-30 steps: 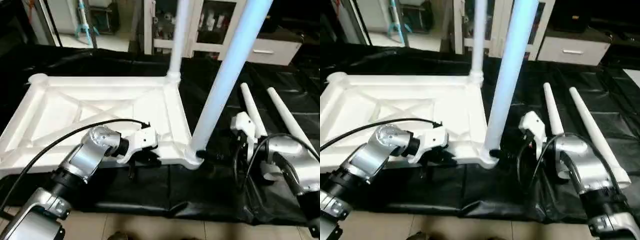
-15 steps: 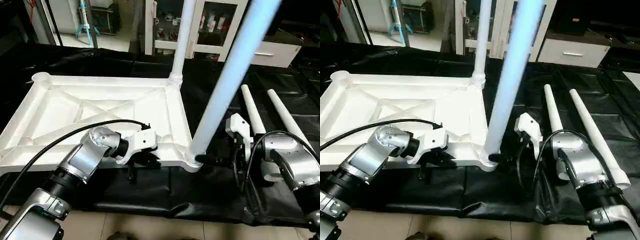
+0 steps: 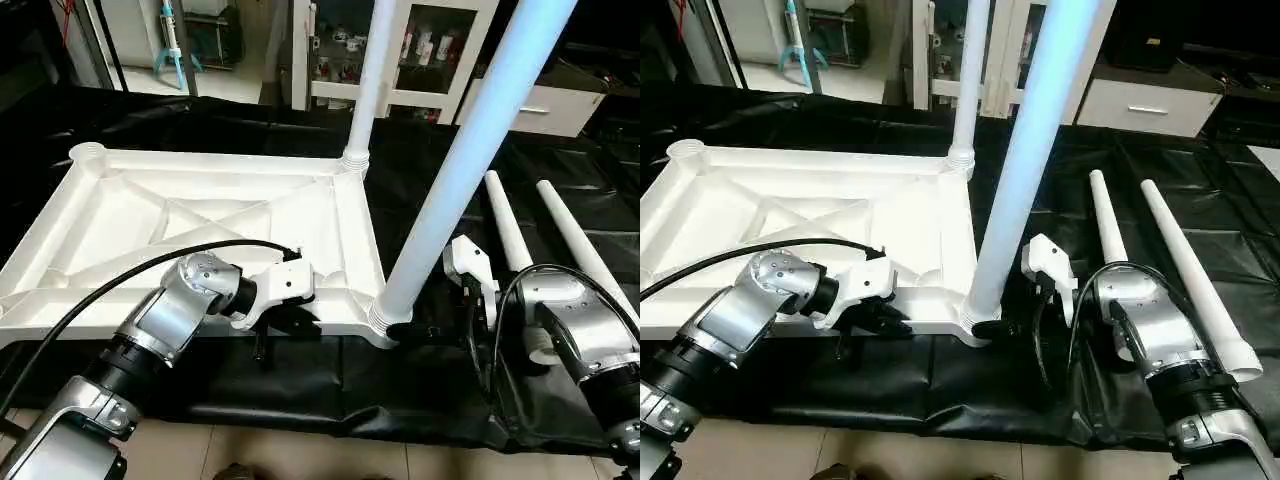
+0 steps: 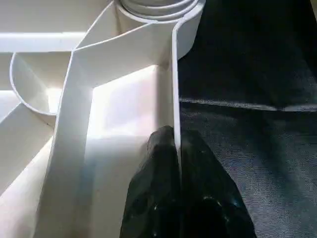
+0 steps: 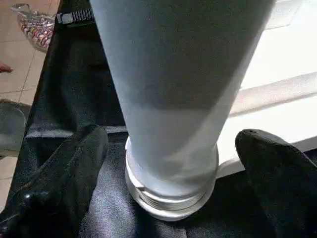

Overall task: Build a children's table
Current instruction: Rotate leg to tighten

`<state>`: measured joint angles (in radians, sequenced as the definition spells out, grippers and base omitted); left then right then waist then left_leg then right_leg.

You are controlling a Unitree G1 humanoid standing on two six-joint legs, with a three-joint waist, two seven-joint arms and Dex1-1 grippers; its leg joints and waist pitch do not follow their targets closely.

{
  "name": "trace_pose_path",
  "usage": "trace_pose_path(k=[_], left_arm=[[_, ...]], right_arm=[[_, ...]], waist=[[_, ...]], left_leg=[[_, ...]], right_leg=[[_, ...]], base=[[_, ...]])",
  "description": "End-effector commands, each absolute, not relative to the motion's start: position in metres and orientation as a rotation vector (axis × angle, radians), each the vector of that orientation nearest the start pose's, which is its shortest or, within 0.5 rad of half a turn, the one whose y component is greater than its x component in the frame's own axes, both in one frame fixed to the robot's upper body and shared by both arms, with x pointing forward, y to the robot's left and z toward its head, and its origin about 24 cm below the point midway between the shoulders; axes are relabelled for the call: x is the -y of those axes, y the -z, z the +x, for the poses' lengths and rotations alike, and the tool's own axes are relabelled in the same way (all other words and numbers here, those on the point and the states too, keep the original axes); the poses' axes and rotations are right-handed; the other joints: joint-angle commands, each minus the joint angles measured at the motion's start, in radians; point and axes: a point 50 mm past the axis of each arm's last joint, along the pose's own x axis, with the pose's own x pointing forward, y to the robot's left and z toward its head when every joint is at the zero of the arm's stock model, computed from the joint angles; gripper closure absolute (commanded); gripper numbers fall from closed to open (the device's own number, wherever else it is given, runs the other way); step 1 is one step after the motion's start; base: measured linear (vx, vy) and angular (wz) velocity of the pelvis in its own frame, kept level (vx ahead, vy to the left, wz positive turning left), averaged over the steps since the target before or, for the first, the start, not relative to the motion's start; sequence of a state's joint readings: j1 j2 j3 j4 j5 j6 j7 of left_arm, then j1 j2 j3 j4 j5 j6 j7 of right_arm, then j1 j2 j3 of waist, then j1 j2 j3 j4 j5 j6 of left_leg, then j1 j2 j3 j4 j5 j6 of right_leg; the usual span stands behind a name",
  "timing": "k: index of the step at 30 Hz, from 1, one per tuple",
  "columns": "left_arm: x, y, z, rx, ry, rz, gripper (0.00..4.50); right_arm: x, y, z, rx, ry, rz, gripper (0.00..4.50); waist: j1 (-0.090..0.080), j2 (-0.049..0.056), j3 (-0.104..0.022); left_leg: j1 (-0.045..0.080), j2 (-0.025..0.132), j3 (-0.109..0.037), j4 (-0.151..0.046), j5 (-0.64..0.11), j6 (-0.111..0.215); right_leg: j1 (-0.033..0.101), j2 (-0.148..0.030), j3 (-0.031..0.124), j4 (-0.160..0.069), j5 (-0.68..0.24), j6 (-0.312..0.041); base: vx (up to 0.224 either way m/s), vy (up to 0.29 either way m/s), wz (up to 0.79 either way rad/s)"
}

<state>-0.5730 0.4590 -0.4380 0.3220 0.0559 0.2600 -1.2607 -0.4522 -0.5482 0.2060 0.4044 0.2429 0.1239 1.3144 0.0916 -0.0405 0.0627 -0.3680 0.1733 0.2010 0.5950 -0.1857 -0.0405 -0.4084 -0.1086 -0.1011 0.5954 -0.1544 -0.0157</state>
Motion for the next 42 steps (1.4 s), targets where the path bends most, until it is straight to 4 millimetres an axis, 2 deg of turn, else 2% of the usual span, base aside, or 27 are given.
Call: trace_pose_path(k=[1, 10, 18, 23, 29, 32, 33, 35, 37, 39, 40, 41, 42], left_arm=[[-0.112, -0.065, 0.296, -0.546, 1.518, 0.607, 4.5], [-0.113, -0.065, 0.297, -0.55, 1.516, 0.614, 4.5], [-0.115, -0.065, 0.296, -0.559, 1.518, 0.615, 4.5], [-0.115, -0.065, 0.296, -0.562, 1.519, 0.617, 4.5], [-0.115, -0.064, 0.295, -0.566, 1.52, 0.615, 4.5], [-0.114, -0.063, 0.296, -0.568, 1.516, 0.606, 4.5], [-0.112, -0.063, 0.298, -0.564, 1.493, 0.586, 4.5], [-0.111, -0.063, 0.299, -0.564, 1.481, 0.577, 4.5], [-0.105, -0.064, 0.311, -0.549, 1.369, 0.542, 4.5], [-0.102, -0.065, 0.317, -0.541, 1.312, 0.526, 4.5], [-0.094, -0.068, 0.327, -0.524, 1.223, 0.487, 4.5], [-0.091, -0.069, 0.331, -0.518, 1.185, 0.465, 4.5], [-0.087, -0.071, 0.335, -0.524, 1.134, 0.432, 4.5]], right_arm=[[0.18, -0.067, 0.291, -0.36, -1.371, -0.231, 0.02], [0.174, -0.061, 0.289, -0.387, -1.409, -0.223, 0.83], [0.179, -0.056, 0.288, -0.428, -1.412, -0.25, 1.62], [0.179, -0.054, 0.286, -0.439, -1.421, -0.253, 1.91], [0.177, -0.05, 0.284, -0.446, -1.431, -0.248, 2.0], [0.177, -0.047, 0.286, -0.447, -1.383, -0.217, 2.01], [0.177, -0.044, 0.291, -0.449, -1.303, -0.208, 2.01], [0.177, -0.042, 0.293, -0.454, -1.269, -0.203, 2.01], [0.178, -0.029, 0.302, -0.495, -1.087, -0.174, 2.02], [0.177, -0.024, 0.305, -0.515, -1.01, -0.158, 2.02], [0.173, -0.017, 0.309, -0.531, -0.916, -0.118, 2.02], [0.171, -0.014, 0.31, -0.539, -0.879, -0.1, 2.02], [0.168, -0.011, 0.313, -0.542, -0.827, -0.099, 2.03]], waist=[[0.0, -0.003, -0.075], [0.004, -0.001, -0.075], [0.003, -0.001, -0.074], [0.003, -0.002, -0.075], [0.003, -0.001, -0.076], [0.002, 0.0, -0.075], [0.001, -0.003, -0.075], [-0.002, 0.001, -0.07], [-0.014, -0.005, -0.062], [-0.018, -0.004, -0.059], [-0.028, -0.007, -0.058], [-0.033, -0.007, -0.056], [-0.041, -0.004, -0.057]], left_leg=[[0.014, 0.066, -0.029, -0.07, -0.212, 0.042], [0.017, 0.067, -0.029, -0.07, -0.213, 0.036], [0.019, 0.067, -0.03, -0.072, -0.242, 0.022], [0.019, 0.067, -0.031, -0.073, -0.248, 0.019], [0.019, 0.067, -0.032, -0.073, -0.253, 0.017], [0.019, 0.067, -0.032, -0.074, -0.26, 0.015], [0.019, 0.066, -0.032, -0.074, -0.262, 0.013], [0.019, 0.066, -0.034, -0.076, -0.29, 0.003], [0.027, 0.063, -0.038, -0.079, -0.376, -0.023], [0.034, 0.06, -0.043, -0.077, -0.423, -0.039], [0.041, 0.058, -0.05, -0.071, -0.467, -0.049], [0.042, 0.056, -0.052, -0.071, -0.48, -0.05], [0.051, 0.055, -0.057, -0.066, -0.505, -0.051]], right_leg=[[0.052, -0.061, 0.058, -0.061, -0.255, -0.225], [0.052, -0.062, 0.058, -0.06, -0.246, -0.234], [0.051, -0.062, 0.058, -0.063, -0.267, -0.227], [0.052, -0.061, 0.058, -0.062, -0.261, -0.226], [0.053, -0.061, 0.058, -0.063, -0.265, -0.225], [0.052, -0.06, 0.057, -0.063, -0.265, -0.226], [0.053, -0.061, 0.058, -0.064, -0.273, -0.224], [0.05, -0.063, 0.057, -0.071, -0.325, -0.215], [0.044, -0.06, 0.052, -0.086, -0.459, -0.174], [0.038, -0.063, 0.046, -0.097, -0.55, -0.144], [0.036, -0.067, 0.035, -0.113, -0.653, -0.094], [0.034, -0.065, 0.029, -0.119, -0.678, -0.08], [0.032, -0.068, 0.017, -0.133, -0.708, -0.061]], base=[[0.0, 0.0, 0.0], [0.0, 0.0, 0.0], [0.0, 0.0, 0.0], [0.0, 0.0, 0.0], [0.0, 0.0, 0.0], [0.0, 0.0, 0.0], [0.0, 0.0, 0.0], [0.0, 0.0, 0.0], [0.0, 0.0, 0.0], [-0.027, 0.005, -0.03], [-0.053, 0.011, -0.06], [-0.059, 0.016, -0.06], [-0.057, 0.023, -0.04]])
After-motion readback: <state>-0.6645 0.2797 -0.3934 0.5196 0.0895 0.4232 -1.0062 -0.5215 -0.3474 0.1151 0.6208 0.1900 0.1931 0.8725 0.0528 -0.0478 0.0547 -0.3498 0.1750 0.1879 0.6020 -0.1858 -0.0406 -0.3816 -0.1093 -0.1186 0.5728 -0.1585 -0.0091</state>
